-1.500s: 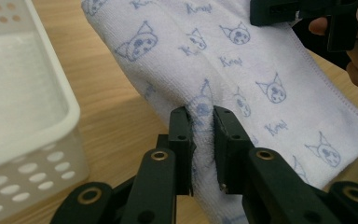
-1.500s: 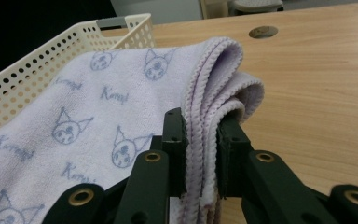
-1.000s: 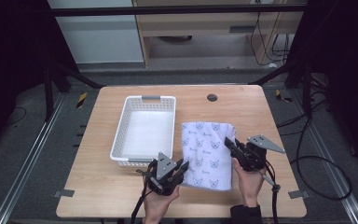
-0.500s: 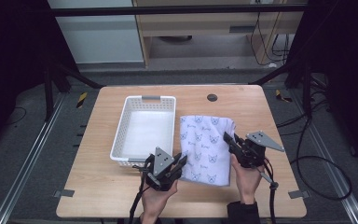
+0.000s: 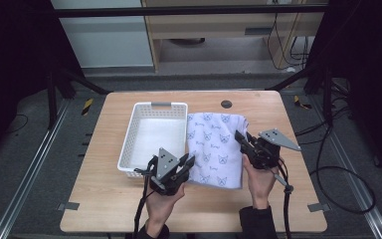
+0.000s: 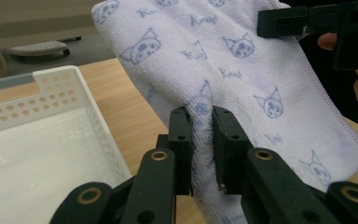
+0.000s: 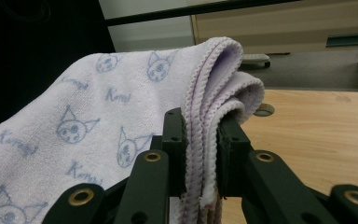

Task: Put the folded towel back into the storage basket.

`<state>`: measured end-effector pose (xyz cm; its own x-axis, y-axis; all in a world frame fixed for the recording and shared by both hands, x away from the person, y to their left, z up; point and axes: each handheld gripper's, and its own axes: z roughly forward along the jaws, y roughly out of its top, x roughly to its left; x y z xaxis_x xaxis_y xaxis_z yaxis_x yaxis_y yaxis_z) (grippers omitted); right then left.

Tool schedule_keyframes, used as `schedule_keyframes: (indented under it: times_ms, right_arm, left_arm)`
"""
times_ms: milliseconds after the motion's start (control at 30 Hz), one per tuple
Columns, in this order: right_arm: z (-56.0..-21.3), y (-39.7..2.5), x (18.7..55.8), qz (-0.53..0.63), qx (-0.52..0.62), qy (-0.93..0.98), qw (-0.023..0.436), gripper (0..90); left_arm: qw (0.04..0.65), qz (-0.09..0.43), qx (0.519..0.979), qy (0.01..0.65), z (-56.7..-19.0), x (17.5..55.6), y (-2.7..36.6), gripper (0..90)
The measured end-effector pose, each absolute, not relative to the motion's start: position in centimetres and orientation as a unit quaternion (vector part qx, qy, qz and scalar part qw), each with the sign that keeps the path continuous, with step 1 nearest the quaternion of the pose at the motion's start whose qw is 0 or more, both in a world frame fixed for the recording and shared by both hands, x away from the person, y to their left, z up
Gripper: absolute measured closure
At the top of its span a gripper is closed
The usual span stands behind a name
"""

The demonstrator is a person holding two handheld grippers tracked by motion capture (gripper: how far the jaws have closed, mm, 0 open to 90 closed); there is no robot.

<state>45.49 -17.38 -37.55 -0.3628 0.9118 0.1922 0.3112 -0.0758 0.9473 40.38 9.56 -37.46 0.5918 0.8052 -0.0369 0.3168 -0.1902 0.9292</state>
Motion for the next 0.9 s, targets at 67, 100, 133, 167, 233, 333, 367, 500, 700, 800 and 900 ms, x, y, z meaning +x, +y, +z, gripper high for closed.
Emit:
schedule_keyframes:
  times_ms: [67,100,133,167,233,333,367,500,700,800,900]
  right_arm:
    - [-37.4,-17.3,45.6,0.545,0.491,0.620,0.277,76.5]
    - [-37.1,-17.1,45.7,0.544,0.490,0.621,0.280,76.5]
    - [-37.0,-17.0,45.8,0.545,0.490,0.621,0.280,76.5]
    - [-36.9,-16.9,45.9,0.545,0.489,0.621,0.281,76.5]
    - [-36.7,-16.8,46.0,0.546,0.488,0.620,0.282,76.5]
    - [-36.2,-16.3,46.4,0.546,0.487,0.620,0.284,76.5]
    - [-36.1,-16.2,46.6,0.546,0.485,0.621,0.285,76.6]
    - [-35.6,-15.6,46.8,0.546,0.482,0.622,0.286,76.5]
    - [-34.9,-14.5,47.5,0.546,0.474,0.627,0.290,76.5]
    - [-34.6,-13.8,47.8,0.547,0.470,0.629,0.291,76.5]
    - [-34.4,-13.3,48.1,0.549,0.467,0.630,0.291,76.5]
  left_arm:
    - [0.509,0.240,0.732,0.384,-37.4,40.5,9.6,78.0]
    - [0.510,0.240,0.731,0.385,-37.4,40.5,9.7,78.0]
    - [0.511,0.241,0.729,0.386,-37.2,40.7,9.9,78.0]
    - [0.511,0.241,0.729,0.386,-37.2,40.7,9.9,78.0]
    - [0.512,0.242,0.727,0.387,-37.1,40.9,10.0,78.0]
    - [0.515,0.248,0.722,0.390,-36.6,41.3,10.4,78.0]
    - [0.515,0.248,0.722,0.390,-36.6,41.3,10.4,78.0]
    - [0.517,0.252,0.717,0.394,-36.2,41.6,11.0,78.0]
    - [0.518,0.259,0.709,0.402,-35.7,42.0,12.0,78.0]
    - [0.520,0.262,0.704,0.407,-35.5,42.2,12.6,78.0]
    - [0.523,0.264,0.699,0.411,-35.3,42.3,13.3,78.0]
